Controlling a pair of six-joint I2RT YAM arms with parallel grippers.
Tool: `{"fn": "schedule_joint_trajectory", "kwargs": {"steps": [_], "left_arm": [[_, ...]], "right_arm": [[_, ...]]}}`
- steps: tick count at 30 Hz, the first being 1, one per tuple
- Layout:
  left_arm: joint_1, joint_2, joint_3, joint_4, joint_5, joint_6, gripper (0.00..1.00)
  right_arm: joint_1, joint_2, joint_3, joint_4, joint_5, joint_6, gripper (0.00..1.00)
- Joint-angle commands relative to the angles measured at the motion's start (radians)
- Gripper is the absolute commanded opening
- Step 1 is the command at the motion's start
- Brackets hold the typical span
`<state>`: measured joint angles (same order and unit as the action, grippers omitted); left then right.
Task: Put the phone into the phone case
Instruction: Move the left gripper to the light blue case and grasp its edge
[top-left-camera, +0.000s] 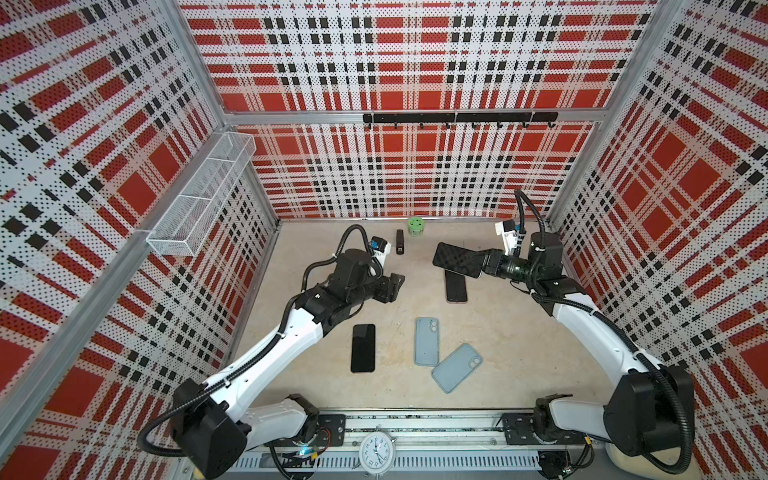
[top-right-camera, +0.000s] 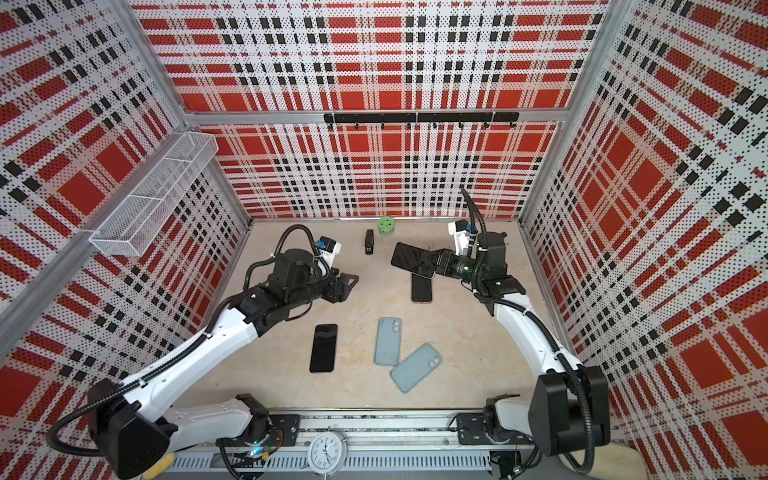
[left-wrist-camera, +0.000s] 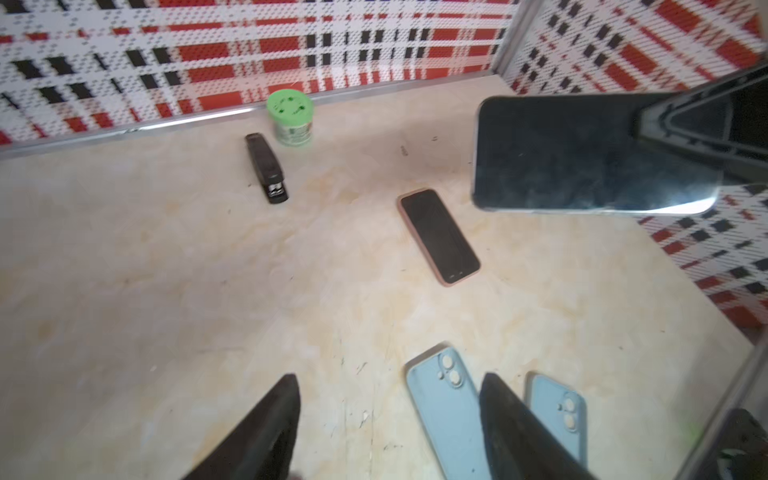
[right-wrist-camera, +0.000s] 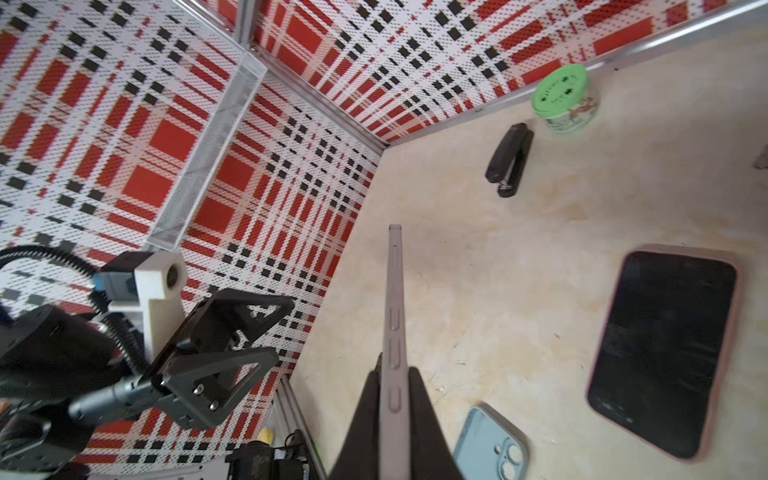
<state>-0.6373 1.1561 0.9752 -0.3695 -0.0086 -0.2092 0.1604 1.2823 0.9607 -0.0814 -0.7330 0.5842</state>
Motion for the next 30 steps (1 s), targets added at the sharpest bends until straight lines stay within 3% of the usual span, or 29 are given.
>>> {"fn": "schedule_joint_trajectory", "kwargs": {"steps": [1,9,14,24,30], "left_arm": [[-0.083,-0.074,-0.087,0.064,-0.183,-0.069,0.75],[-0.345,0.020,-0.196,0.012,-0.402,-0.376,0.75],[-0.417,0.186,-0.188,0.013,-0.387,-0.533,0.75],[-0.366,0.449,-0.089,0.035,-0.244,-0.546,0.74],[-0.325,0.557,-0.046,0.038,-0.187,-0.498,0.65]], "right_arm": [[0.001,-0.042,-0.010,-0.025,0.070,-0.075,0.00],[0.001,-0.075,-0.039,-0.095,0.176,-0.109,0.00],[0.001,-0.096,-0.065,-0.111,0.205,-0.113,0.00],[-0.001,-0.150,-0.095,-0.153,0.208,-0.132,0.00],[-0.001,-0.164,-0.123,-0.119,0.188,-0.128,0.00]]}}
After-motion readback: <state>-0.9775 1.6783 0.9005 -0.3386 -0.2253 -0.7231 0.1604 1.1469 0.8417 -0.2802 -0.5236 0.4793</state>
